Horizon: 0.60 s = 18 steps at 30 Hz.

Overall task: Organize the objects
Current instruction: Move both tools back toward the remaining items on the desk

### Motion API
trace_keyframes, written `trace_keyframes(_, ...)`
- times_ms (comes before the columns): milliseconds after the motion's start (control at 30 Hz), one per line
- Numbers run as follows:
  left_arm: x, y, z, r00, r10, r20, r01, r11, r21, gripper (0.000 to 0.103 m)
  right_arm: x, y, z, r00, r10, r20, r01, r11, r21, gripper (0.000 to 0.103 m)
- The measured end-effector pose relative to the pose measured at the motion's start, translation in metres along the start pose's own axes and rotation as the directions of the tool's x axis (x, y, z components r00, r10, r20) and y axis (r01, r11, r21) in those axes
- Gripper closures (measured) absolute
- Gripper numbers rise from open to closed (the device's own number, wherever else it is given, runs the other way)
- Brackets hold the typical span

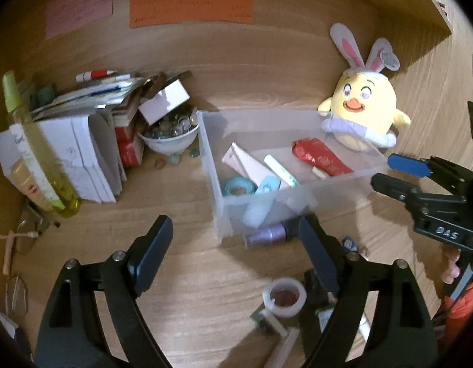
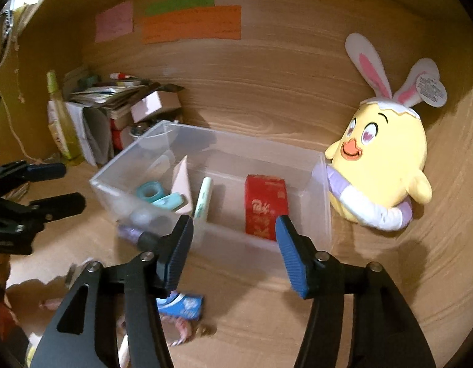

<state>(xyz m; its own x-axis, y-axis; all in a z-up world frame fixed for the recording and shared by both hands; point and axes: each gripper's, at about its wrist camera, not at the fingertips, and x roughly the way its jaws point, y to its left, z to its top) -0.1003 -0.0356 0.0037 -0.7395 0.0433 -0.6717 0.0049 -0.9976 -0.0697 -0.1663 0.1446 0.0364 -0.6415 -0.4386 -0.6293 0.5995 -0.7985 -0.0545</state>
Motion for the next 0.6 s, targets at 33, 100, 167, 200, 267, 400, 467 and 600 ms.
trace_keyframes(33,0.000,0.000,-0.003,1.000,0.001,-0.006,-0.001,1.000,0.001,0.018,-0.002,0.001,-0.003,1.000,0.005,-0.001,-0.005,1.000,0.001,0.050)
trace_keyframes(100,-0.001,0.000,-0.011,1.000,0.002,-0.023,-0.001,1.000,0.005,0.018,-0.006,0.003,-0.012,1.000,0.020,-0.009,-0.020,1.000,0.007,0.050)
trace_keyframes(167,-0.002,0.000,-0.020,0.999,0.005,-0.040,-0.005,1.000,0.012,0.018,-0.008,0.005,-0.020,0.999,0.037,-0.022,-0.036,0.999,0.017,0.050)
trace_keyframes(200,-0.002,0.000,-0.023,0.999,0.007,-0.046,-0.007,1.000,0.015,0.018,-0.008,0.007,-0.024,0.999,0.043,-0.030,-0.042,0.999,0.019,0.050)
trace_keyframes(267,-0.004,0.000,-0.032,0.998,0.010,-0.060,-0.009,1.000,0.019,0.018,-0.008,0.009,-0.033,0.998,0.047,-0.046,-0.047,0.999,0.020,0.050)
trace_keyframes(400,-0.009,0.001,-0.046,0.998,0.019,-0.063,-0.017,0.999,0.029,0.018,-0.004,0.010,-0.050,0.995,0.049,-0.087,-0.046,0.998,0.031,0.050)
trace_keyframes(467,-0.012,0.000,-0.053,0.998,0.024,-0.063,-0.021,0.999,0.040,0.018,0.001,0.008,-0.059,0.992,0.052,-0.119,-0.048,0.998,0.038,0.050)
trace_keyframes(600,-0.017,0.002,-0.066,0.996,0.034,-0.078,-0.029,0.998,0.061,0.018,0.009,-0.001,-0.073,0.985,0.043,-0.166,-0.033,0.997,0.063,0.050)
